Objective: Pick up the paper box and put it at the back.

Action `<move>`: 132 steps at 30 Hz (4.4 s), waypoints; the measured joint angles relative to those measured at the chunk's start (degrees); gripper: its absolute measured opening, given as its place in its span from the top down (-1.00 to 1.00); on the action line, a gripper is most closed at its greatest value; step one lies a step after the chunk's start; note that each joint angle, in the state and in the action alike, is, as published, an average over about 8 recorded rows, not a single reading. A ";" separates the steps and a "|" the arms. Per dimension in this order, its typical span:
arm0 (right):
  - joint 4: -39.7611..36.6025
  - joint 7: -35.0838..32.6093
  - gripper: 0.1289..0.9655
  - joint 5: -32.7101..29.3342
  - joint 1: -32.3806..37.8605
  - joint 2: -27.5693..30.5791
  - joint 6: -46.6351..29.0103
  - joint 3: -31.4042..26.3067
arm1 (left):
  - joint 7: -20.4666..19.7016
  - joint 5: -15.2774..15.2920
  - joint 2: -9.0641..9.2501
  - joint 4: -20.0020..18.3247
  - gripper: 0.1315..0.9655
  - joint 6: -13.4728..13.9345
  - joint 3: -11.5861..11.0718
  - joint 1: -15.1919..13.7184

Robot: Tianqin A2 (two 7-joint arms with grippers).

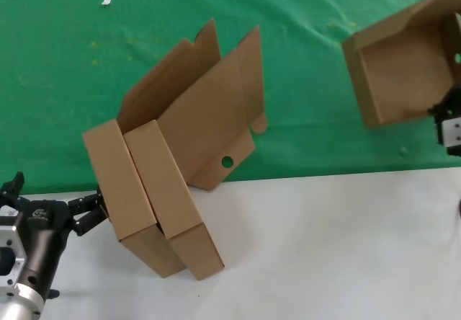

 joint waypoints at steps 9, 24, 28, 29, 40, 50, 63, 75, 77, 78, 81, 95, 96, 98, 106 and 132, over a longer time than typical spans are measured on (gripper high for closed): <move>-0.02 11.58 0.94 -0.95 -3.00 0.40 1.63 -0.11 | 0.00 0.00 0.00 0.00 -1.00 0.00 0.00 0.00; 0.01 20.56 0.93 -3.83 -2.80 -1.86 4.27 -2.01 | 0.00 0.00 0.00 0.00 -1.00 0.00 0.00 0.00; 0.01 22.02 0.89 -4.43 -2.55 -1.97 4.99 -2.39 | 0.00 0.00 0.00 0.00 -1.00 0.00 0.00 0.00; 0.02 22.18 0.88 -4.50 -2.51 -1.97 5.06 -2.41 | 0.00 0.00 0.00 0.00 -1.00 0.00 0.00 0.00; 0.14 20.26 0.62 -3.62 -2.34 -1.83 4.48 -1.04 | 0.00 0.00 0.00 0.00 -1.00 0.00 0.00 0.00; 0.35 9.39 0.33 3.85 -0.75 0.85 -1.56 6.66 | 0.00 0.00 0.00 0.00 -1.00 0.00 0.00 0.00; 0.61 0.10 -0.33 9.58 2.22 10.06 -20.26 12.57 | 0.01 -0.01 0.00 0.00 -1.00 0.00 0.00 0.00; 14.88 14.50 -0.80 25.96 -12.25 15.92 -38.30 23.63 | 0.03 -0.01 0.00 0.00 -1.00 0.00 0.00 0.00; 19.91 19.52 -0.86 29.16 -17.22 16.23 -40.83 27.09 | 0.04 -0.01 0.00 0.00 -1.00 0.00 0.00 0.00; 22.54 22.14 -0.89 30.32 -19.84 16.15 -41.79 29.20 | 0.04 -0.02 0.00 0.00 -1.00 0.00 0.00 0.00; 30.56 30.16 -0.92 31.93 -27.88 14.95 -43.40 36.57 | 0.04 -0.02 0.00 0.00 -1.00 0.00 0.00 0.00; 65.31 54.09 -1.00 30.97 -62.17 -1.75 -41.21 59.22 | 0.02 -0.02 0.00 0.00 -1.00 0.00 0.00 0.00; 67.48 54.56 -1.00 31.57 -63.99 -2.70 -40.50 59.07 | 0.02 -0.02 0.00 0.00 -1.00 0.00 0.00 0.00; 70.99 55.13 -1.00 32.50 -66.93 -4.18 -39.22 58.62 | 0.02 -0.02 0.00 0.00 -1.00 0.00 0.00 0.00; 75.43 55.69 -1.00 33.41 -70.41 -6.02 -37.12 57.73 | 0.02 -0.02 0.00 0.00 -1.00 0.00 0.00 0.00; 80.19 60.11 -1.00 30.01 -73.06 -5.60 -18.97 47.82 | 0.02 -0.02 0.00 0.00 -1.00 0.00 0.00 0.00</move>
